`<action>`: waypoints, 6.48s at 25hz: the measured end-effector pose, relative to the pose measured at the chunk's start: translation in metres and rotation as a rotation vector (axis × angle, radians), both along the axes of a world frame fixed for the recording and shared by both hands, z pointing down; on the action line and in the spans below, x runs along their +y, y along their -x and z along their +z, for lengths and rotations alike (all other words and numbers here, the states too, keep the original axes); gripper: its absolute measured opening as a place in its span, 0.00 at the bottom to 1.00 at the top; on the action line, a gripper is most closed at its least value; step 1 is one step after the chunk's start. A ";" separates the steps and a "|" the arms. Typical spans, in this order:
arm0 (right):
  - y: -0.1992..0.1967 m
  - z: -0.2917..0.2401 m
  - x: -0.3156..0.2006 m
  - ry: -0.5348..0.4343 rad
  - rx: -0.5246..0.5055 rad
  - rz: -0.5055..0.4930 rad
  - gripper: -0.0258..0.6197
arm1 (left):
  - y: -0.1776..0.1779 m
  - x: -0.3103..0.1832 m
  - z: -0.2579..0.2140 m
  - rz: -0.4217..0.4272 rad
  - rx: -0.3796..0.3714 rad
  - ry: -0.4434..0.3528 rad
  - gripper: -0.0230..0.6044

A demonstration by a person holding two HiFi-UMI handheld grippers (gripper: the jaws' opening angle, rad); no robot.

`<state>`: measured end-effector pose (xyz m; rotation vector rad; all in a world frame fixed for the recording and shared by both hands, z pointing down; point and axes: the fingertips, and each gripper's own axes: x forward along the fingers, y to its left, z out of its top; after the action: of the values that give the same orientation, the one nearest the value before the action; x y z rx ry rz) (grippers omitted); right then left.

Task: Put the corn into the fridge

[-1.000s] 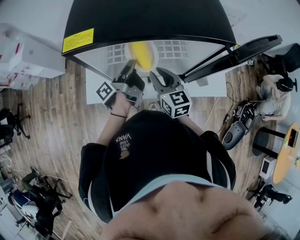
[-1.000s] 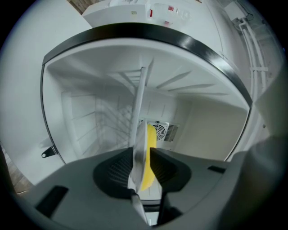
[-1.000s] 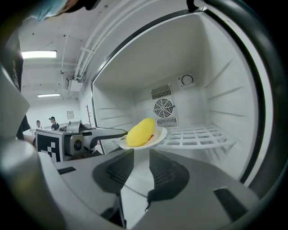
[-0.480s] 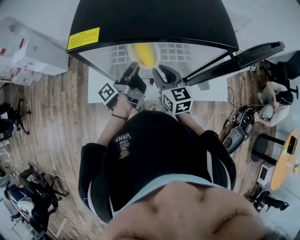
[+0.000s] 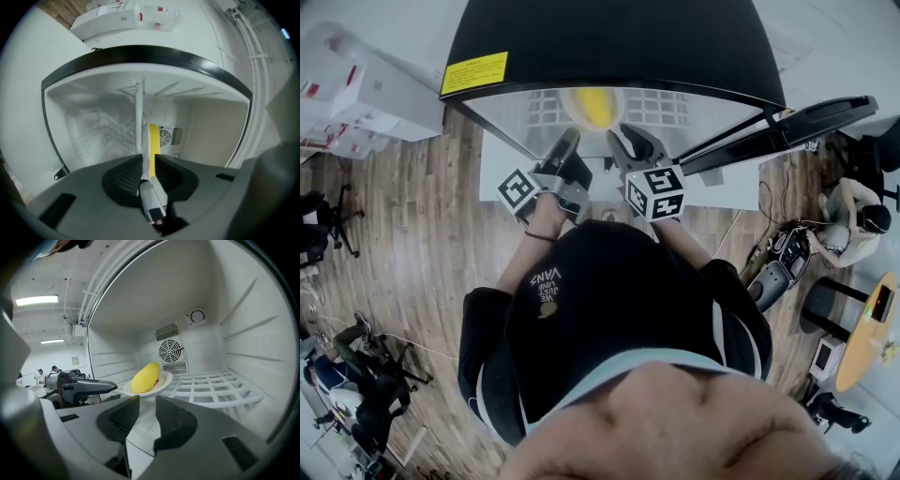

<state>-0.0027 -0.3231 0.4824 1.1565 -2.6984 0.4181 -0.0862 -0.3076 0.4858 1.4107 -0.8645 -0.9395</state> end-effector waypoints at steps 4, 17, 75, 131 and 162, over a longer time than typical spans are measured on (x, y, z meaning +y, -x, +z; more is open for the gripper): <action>0.003 0.000 -0.002 -0.001 -0.004 -0.008 0.21 | 0.001 0.001 -0.007 0.000 -0.056 -0.035 0.16; 0.003 -0.001 -0.004 -0.016 0.006 -0.002 0.21 | 0.005 0.009 -0.012 -0.006 -0.156 -0.079 0.11; -0.015 -0.029 0.114 -0.100 0.004 0.225 0.10 | 0.018 0.097 -0.038 0.191 -0.863 -0.380 0.08; -0.003 -0.017 0.200 -0.103 0.094 0.292 0.06 | 0.035 0.184 -0.021 0.293 -0.989 -0.443 0.08; 0.004 -0.016 0.203 -0.104 0.115 0.305 0.06 | 0.041 0.186 -0.019 0.294 -0.986 -0.444 0.08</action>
<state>-0.0067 -0.1203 0.4666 1.5780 -2.4767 0.2449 -0.1277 -0.1214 0.4673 2.3803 -1.1340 -0.1496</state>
